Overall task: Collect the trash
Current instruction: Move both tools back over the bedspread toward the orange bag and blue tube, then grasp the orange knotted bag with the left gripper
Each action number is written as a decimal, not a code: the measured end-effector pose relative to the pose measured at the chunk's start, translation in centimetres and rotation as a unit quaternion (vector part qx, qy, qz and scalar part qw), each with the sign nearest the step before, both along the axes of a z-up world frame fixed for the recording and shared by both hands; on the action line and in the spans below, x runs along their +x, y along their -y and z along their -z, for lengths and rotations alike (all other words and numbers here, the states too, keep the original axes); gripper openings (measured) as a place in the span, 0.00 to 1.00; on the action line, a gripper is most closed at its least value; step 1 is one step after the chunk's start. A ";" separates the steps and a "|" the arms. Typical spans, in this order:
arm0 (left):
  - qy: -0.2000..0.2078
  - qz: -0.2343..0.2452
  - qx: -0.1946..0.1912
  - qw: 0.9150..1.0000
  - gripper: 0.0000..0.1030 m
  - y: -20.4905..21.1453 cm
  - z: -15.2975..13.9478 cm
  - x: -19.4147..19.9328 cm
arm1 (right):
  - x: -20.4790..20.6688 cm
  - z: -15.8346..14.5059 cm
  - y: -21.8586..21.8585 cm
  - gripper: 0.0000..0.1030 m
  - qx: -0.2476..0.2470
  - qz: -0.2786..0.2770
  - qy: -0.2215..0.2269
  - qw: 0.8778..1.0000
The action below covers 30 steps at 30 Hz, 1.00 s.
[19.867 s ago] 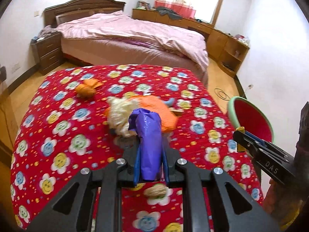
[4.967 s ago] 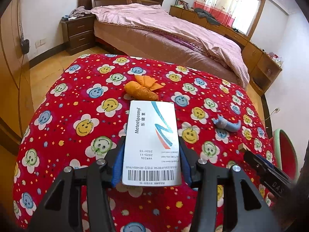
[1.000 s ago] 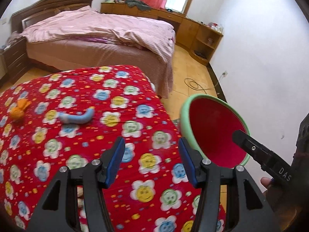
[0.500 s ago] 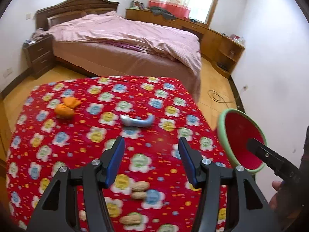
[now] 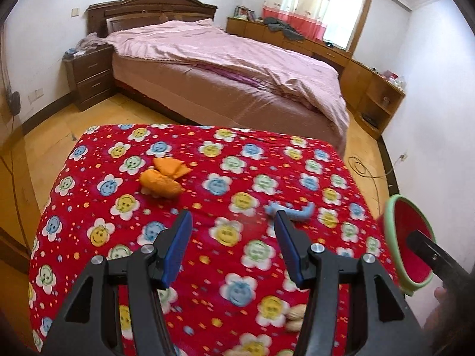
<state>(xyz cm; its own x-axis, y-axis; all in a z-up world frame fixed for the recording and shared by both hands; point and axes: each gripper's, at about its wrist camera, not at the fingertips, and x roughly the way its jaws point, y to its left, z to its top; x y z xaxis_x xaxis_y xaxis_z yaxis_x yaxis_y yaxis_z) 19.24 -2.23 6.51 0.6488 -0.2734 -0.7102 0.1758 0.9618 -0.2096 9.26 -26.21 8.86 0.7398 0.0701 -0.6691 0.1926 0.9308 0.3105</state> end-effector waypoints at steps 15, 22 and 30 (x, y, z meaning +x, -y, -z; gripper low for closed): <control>-0.029 -0.037 0.028 0.998 0.56 -3.1 4.5 7.2 | 6.3 2.8 -2.9 0.94 -0.023 -0.014 -0.014 1.000; -0.047 -0.038 0.076 0.995 0.56 -3.8 7.2 10.4 | 8.2 4.7 -3.1 0.98 -0.018 -0.015 -0.033 0.999; -0.044 -0.053 0.059 0.996 0.56 -5.3 8.4 11.9 | 9.2 5.6 -3.4 0.98 -0.022 -0.021 -0.045 0.999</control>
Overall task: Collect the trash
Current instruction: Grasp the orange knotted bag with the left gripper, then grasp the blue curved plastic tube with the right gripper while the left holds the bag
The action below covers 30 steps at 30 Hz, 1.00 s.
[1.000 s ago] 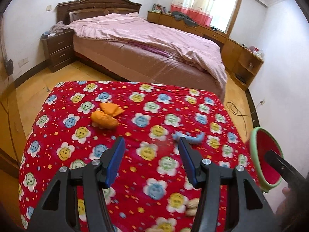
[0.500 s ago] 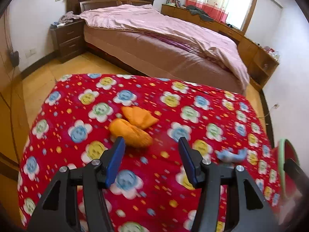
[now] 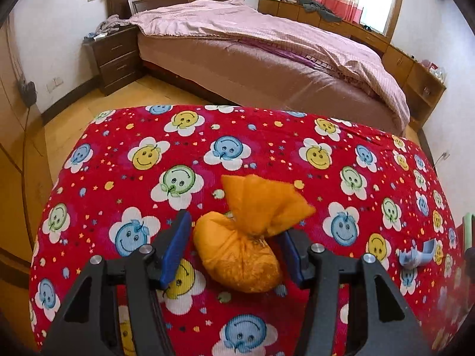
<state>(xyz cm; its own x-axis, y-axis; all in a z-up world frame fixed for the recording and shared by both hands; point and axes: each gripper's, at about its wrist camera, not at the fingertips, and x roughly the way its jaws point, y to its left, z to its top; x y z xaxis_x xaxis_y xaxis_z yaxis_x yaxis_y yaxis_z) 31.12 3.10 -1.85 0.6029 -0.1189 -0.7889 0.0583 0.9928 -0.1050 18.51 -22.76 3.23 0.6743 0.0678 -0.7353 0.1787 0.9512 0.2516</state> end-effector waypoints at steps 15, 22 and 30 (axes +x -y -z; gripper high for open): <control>0.014 -0.029 -0.059 0.998 0.34 -2.2 -1.4 -4.2 | 1.4 0.7 -1.9 0.98 -0.014 -0.024 -0.011 1.000; 0.027 -0.054 -0.056 0.997 0.34 -2.6 -1.5 -6.6 | 2.9 2.1 -3.8 0.98 -0.037 -0.039 -0.034 0.998; 0.029 -0.058 -0.039 0.997 0.34 -2.5 -1.0 -6.6 | 4.5 3.4 -5.3 0.98 -0.057 -0.041 -0.051 0.996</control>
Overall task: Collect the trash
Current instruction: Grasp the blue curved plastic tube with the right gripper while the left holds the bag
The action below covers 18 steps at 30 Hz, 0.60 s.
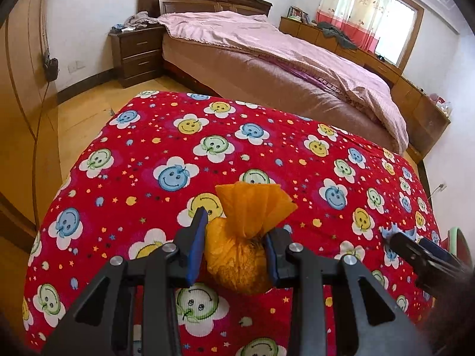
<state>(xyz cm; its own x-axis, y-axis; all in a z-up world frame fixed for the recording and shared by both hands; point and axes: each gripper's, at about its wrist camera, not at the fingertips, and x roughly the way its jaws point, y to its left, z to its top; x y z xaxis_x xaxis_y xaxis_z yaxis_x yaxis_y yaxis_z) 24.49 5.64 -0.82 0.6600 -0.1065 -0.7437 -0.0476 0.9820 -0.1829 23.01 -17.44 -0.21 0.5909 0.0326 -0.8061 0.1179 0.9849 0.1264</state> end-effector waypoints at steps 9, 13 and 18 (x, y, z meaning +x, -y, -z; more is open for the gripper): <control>-0.001 0.003 -0.001 1.000 0.34 0.0 0.0 -0.2 | 0.8 1.0 -0.8 0.81 -0.048 0.015 -0.003 0.999; 0.000 0.005 -0.001 1.000 0.34 0.2 -0.1 -0.2 | 0.4 0.6 -0.4 0.75 -0.031 0.016 0.004 0.999; 0.004 0.010 -0.001 1.000 0.34 0.4 -0.6 -0.5 | -0.5 0.0 0.4 0.74 -0.004 0.016 0.003 1.000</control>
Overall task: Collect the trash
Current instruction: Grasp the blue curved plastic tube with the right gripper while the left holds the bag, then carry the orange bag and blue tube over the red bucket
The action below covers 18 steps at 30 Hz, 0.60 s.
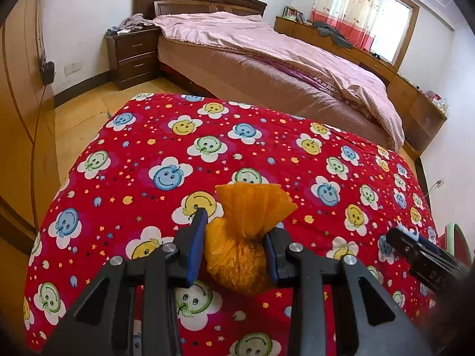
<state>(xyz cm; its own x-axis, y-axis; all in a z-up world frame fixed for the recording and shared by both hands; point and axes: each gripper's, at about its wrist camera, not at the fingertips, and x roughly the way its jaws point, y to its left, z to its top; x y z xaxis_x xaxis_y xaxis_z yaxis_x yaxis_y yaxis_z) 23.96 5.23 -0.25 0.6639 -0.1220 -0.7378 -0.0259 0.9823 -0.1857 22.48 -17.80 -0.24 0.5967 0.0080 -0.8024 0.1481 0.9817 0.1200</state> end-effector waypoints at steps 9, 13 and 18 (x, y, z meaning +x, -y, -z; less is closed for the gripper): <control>0.023 0.013 0.005 1.000 0.34 0.9 -2.7 -1.9 | -4.3 -3.0 1.4 0.74 0.026 0.004 0.031 0.999; 0.032 0.021 0.003 0.999 0.34 1.5 -3.8 -3.4 | -6.7 -4.3 2.1 0.74 0.037 0.007 0.046 0.998; 0.038 0.038 -0.009 0.999 0.34 2.8 -5.0 -5.2 | -9.7 -5.5 3.4 0.74 0.050 0.016 0.061 0.997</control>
<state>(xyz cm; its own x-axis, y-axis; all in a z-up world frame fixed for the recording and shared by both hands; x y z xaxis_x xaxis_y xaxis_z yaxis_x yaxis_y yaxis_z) 18.77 2.40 4.75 0.7057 -0.1860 -0.6837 0.0623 0.9775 -0.2015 12.83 -21.20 5.23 0.6904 0.0633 -0.7206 0.1580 0.9589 0.2357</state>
